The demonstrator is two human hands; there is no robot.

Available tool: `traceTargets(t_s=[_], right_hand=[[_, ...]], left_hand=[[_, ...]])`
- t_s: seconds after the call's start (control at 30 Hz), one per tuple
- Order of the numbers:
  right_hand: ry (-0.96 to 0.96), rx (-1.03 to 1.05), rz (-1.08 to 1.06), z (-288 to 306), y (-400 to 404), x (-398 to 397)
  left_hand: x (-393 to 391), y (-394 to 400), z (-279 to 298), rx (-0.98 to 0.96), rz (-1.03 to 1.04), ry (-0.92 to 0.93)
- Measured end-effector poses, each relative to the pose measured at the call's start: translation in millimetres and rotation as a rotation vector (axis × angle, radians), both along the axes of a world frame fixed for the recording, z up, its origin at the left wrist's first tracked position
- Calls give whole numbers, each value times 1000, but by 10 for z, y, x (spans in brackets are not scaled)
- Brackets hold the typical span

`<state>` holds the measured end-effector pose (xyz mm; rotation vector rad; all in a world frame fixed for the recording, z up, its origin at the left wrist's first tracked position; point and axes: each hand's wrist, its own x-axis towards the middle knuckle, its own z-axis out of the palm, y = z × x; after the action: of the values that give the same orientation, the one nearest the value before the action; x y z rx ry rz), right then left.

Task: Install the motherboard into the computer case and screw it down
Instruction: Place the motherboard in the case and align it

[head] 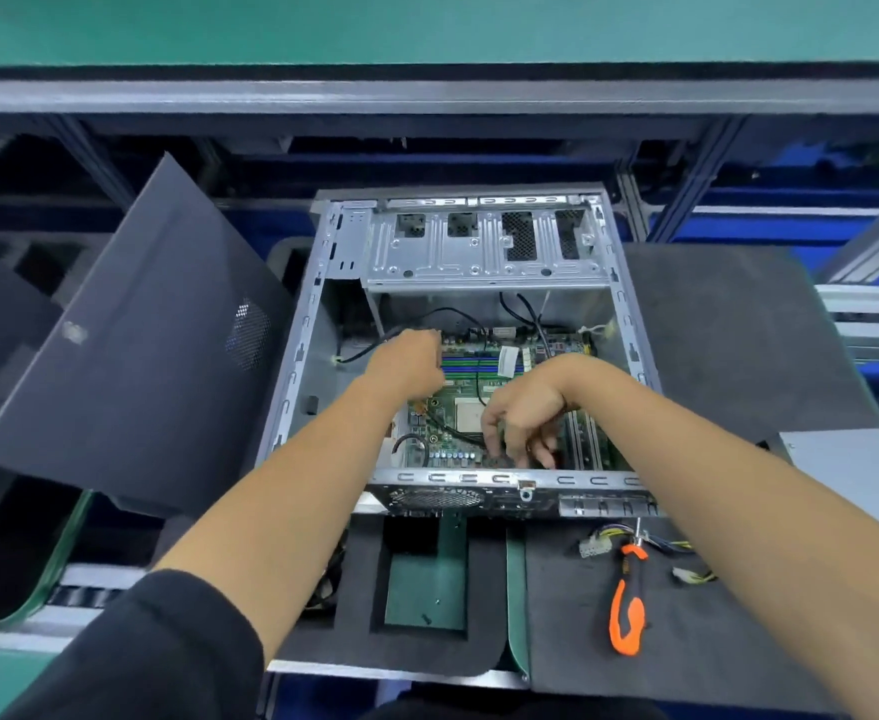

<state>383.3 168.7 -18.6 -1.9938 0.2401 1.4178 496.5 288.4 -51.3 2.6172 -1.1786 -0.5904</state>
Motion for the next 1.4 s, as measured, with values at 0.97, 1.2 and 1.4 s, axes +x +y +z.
traceTargets(t_s=[0.97, 1.2, 1.4], right_hand=[[-642, -715, 36, -274, -217, 231], [-776, -639, -10, -233, -193, 244], [-891, -431, -46, -117, -103, 219]], left_hand=[[165, -125, -158, 75, 207, 71], [240, -20, -113, 16, 294, 224], [256, 104, -49, 157, 314, 145]])
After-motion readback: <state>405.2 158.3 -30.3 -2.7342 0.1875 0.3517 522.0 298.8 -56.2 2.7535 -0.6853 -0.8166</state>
